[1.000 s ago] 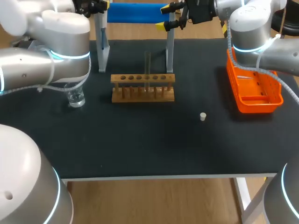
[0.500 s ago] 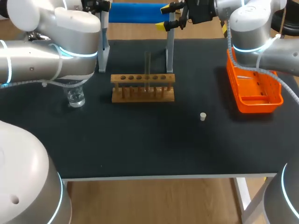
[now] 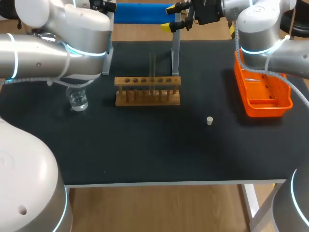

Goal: Invert the test tube, pick up the pipette, mount the tip to pipette, aspirate from beaker and dispense into the tube, eject the tip, return the pipette, and cap with the stopper.

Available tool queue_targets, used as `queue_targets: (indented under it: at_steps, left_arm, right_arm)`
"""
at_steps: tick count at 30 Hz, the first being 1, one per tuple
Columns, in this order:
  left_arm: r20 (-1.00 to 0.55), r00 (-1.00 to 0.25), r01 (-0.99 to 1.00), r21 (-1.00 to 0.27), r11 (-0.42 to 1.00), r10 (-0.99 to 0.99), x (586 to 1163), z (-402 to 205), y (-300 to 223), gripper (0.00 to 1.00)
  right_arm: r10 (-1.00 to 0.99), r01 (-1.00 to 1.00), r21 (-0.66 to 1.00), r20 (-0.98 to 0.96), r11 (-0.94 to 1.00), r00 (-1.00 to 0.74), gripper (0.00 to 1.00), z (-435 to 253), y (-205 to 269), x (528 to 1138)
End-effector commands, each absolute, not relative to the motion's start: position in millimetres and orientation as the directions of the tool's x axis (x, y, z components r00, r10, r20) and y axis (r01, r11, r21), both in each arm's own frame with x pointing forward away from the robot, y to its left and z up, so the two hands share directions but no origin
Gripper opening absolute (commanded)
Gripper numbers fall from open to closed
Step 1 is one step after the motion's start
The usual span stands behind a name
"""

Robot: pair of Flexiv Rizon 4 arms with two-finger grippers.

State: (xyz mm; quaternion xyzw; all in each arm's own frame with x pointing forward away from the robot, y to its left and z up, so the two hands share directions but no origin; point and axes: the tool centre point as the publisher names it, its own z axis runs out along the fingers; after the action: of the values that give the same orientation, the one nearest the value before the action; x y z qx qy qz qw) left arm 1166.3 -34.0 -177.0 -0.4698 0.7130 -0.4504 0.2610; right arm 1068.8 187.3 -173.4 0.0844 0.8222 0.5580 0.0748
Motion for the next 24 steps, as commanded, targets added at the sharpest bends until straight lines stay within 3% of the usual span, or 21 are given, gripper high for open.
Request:
queue_targets:
  at_steps: [1, 24]
  left_arm:
    - [0.050, -0.419, -0.459, -0.873, 0.164, -0.907, 1169, -177, -35, 0.00]
    - [0.063, -0.401, -0.505, -0.848, 0.163, -0.914, 1168, -194, -39, 0.00]
  right_arm:
    - [0.221, 0.056, 0.929, -0.028, 0.365, -0.975, 1.00, -173, 187, 1069]
    - [0.221, 0.056, 0.929, -0.028, 0.365, -0.975, 1.00, -173, 187, 1069]
